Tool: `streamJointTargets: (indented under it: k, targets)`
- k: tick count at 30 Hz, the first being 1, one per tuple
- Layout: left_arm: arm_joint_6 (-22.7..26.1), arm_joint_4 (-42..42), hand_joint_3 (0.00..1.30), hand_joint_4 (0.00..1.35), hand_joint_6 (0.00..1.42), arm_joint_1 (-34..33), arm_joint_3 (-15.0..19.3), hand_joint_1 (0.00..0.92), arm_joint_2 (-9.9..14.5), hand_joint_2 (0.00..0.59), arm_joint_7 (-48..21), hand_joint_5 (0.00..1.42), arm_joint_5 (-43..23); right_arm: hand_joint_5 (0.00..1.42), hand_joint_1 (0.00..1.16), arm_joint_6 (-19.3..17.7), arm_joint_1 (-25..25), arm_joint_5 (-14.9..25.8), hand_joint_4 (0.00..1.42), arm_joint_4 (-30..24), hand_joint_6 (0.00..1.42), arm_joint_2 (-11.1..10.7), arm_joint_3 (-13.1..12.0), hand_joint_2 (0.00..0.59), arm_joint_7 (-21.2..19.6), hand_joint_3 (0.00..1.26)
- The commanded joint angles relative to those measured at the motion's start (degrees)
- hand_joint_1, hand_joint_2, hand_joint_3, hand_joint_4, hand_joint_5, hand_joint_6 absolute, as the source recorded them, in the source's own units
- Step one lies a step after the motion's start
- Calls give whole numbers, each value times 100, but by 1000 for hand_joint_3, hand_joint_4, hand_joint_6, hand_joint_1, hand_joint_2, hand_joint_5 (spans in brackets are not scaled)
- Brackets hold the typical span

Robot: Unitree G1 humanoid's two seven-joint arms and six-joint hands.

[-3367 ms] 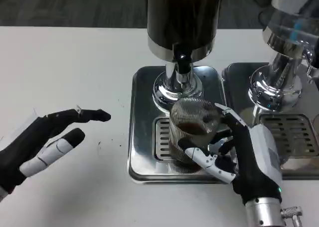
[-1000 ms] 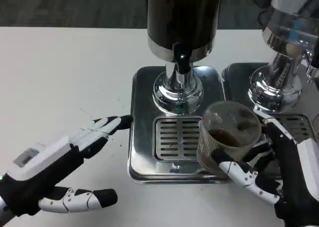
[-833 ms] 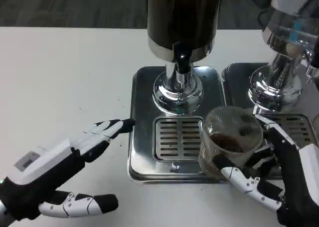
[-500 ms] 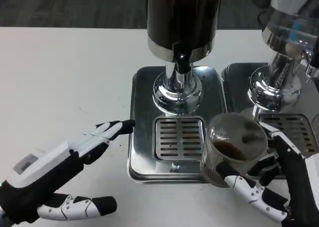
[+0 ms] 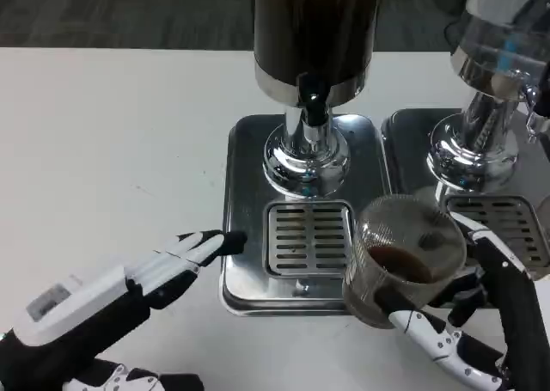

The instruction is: Grasp the cup under the faucet to collect the drink, then remove the cup.

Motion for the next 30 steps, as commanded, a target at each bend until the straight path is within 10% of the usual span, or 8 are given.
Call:
streamJointTargets:
  k: [1, 30]
  targets:
    - [9, -154, 0, 0, 0, 126, -102, 0, 120, 108, -125, 0, -228, 755, 582, -288, -27, 40, 663, -219, 945, 48, 15, 278, -38, 525]
    - [-384, -490, 0, 0, 0, 125, 325, 0, 320, 96, 2, 0, 643, 783, 595, -314, 72, 52, 663, -305, 980, 39, -84, 262, -44, 533]
